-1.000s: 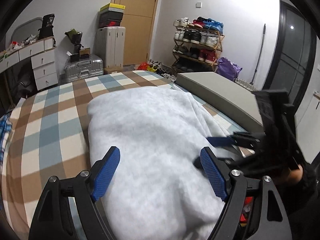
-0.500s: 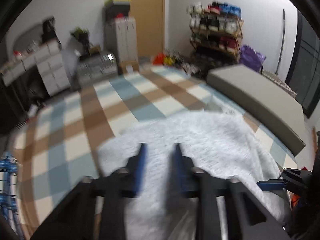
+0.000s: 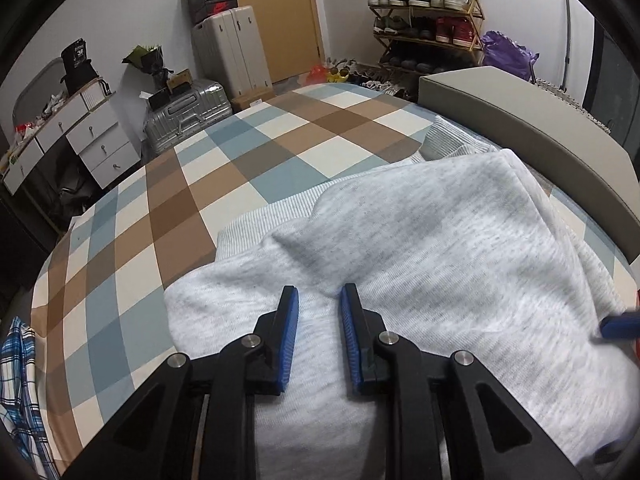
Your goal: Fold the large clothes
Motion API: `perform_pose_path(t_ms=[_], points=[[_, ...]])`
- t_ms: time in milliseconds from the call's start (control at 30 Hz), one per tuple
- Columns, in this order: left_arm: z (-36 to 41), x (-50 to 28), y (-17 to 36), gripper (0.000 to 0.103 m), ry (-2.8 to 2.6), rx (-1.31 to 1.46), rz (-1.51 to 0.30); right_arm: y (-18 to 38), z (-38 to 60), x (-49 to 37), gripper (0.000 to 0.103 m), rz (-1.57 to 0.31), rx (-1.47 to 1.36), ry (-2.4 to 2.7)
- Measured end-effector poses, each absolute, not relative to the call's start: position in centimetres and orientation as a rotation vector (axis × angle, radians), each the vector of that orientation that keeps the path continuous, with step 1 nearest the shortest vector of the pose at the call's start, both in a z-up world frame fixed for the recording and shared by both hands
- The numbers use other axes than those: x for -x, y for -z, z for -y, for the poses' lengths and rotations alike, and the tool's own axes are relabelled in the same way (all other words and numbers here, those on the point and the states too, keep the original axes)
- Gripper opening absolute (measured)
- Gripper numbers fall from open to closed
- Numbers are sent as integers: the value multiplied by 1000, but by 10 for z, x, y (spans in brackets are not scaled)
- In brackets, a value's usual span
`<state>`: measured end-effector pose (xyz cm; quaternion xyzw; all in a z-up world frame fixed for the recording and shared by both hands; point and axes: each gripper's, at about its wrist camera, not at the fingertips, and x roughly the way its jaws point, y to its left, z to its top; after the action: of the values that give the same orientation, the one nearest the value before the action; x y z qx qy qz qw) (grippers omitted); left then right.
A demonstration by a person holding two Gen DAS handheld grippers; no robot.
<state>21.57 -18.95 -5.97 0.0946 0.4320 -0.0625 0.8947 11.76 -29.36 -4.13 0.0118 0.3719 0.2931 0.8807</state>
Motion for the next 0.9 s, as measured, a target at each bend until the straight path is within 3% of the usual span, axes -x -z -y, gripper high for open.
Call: perform_pose_path(t_ms=[133, 200, 433, 467, 533, 567, 667, 900], points=[[190, -233, 57, 17, 138, -171, -899, 73, 277, -140, 82, -877, 7, -567], [187, -234, 57, 17, 143, -154, -899, 82, 277, -142, 92, -815, 4, -594], [167, -216, 34, 20, 201, 15, -900, 79, 278, -141, 92, -821, 7, -595], [164, -203, 23, 23, 248, 64, -878, 79, 279, -140, 92, -814, 6, -598], [169, -186, 14, 44, 314, 82, -836, 79, 281, -141, 92, -810, 3, -601], [177, -181, 18, 47, 336, 62, -843, 79, 280, -142, 92, -808, 1, -603], [207, -183, 51, 49, 325, -96, -881, 81, 282, -141, 92, -805, 1, -606], [223, -187, 51, 51, 283, -152, -870, 79, 284, -138, 92, -806, -12, -608]])
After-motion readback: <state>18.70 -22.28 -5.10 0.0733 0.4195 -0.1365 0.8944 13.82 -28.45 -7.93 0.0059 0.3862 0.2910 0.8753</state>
